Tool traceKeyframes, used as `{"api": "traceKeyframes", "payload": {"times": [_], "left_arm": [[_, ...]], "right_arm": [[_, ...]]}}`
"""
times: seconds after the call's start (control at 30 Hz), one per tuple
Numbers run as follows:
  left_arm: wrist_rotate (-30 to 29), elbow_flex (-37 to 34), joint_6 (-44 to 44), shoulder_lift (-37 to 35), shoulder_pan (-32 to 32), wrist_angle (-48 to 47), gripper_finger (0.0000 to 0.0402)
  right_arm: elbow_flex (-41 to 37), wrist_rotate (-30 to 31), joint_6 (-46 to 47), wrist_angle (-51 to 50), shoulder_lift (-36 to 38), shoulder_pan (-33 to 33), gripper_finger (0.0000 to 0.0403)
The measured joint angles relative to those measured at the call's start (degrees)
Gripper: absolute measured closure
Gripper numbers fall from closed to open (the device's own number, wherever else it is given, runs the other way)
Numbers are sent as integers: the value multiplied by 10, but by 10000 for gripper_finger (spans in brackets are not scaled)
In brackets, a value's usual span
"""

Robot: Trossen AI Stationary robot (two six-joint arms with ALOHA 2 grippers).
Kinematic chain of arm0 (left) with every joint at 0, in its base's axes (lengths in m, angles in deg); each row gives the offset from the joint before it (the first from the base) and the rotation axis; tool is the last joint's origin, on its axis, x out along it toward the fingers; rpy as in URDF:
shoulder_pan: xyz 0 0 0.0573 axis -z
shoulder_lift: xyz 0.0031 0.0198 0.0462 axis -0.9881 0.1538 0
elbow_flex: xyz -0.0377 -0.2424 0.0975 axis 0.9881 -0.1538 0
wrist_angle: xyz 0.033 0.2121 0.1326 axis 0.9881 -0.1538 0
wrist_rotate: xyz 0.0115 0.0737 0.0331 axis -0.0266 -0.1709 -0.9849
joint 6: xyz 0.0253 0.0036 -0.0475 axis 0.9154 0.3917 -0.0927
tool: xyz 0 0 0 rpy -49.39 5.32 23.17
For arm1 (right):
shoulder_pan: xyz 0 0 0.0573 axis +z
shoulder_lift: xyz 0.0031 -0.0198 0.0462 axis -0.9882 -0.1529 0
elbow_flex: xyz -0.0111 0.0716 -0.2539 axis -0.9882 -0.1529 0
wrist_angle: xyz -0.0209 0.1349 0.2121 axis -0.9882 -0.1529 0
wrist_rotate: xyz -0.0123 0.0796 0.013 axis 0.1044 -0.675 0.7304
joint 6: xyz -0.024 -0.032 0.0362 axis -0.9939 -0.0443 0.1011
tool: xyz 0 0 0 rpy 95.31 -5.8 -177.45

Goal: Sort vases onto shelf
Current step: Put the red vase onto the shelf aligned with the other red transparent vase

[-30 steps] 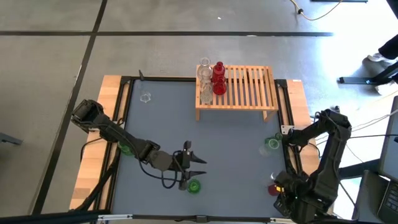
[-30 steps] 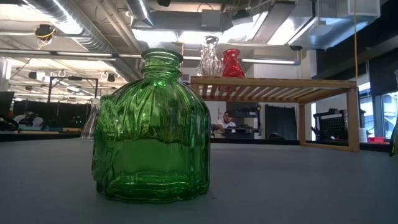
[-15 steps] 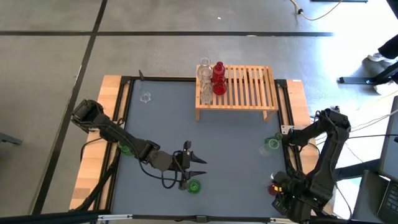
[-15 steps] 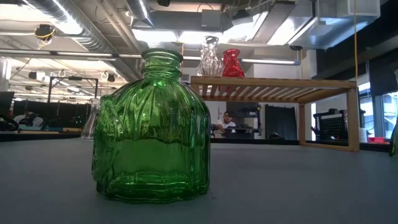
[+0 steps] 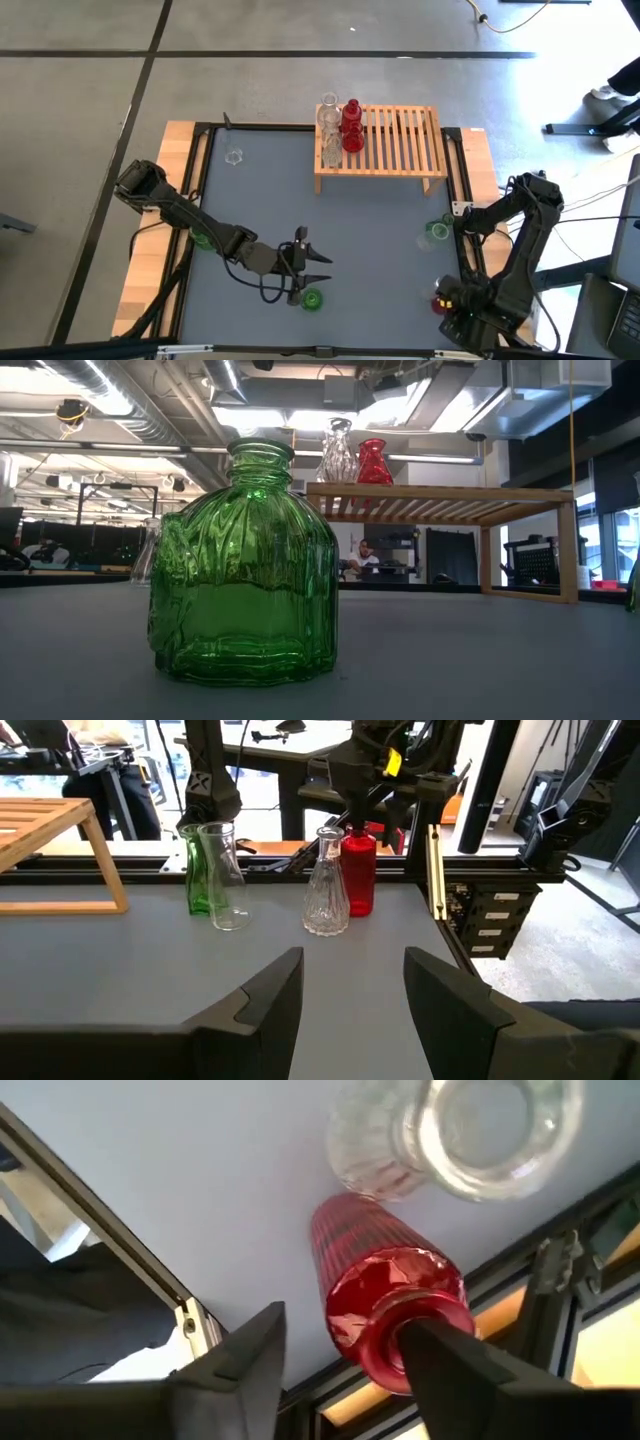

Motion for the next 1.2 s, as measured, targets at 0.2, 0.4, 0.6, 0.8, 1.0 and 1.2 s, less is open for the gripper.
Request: {"api": "traceKeyframes", "payload": {"times": [0.2,0.4,0.6,0.8,1.0,1.2], "left_arm": [[0,0,-1,0,0,0,234],[0,0,-1,0,0,0,234],[0,0,-1,0,0,0,234],[1,0,-1,0,0,0,234],[2,0,-1,0,0,0,234],[2,0,-1,0,0,0,234]], "right_arm": [[-1,3,-27,0,-1,0,318],[-1,3,-64,-1,-1,0,391],[6,2,-90,-7,-2,0,385],[54,30,-118,-24,-6,1,396],[79,59,-160,-20,-4,0,395],[86,88,-225,5,-4,-21,392]]}}
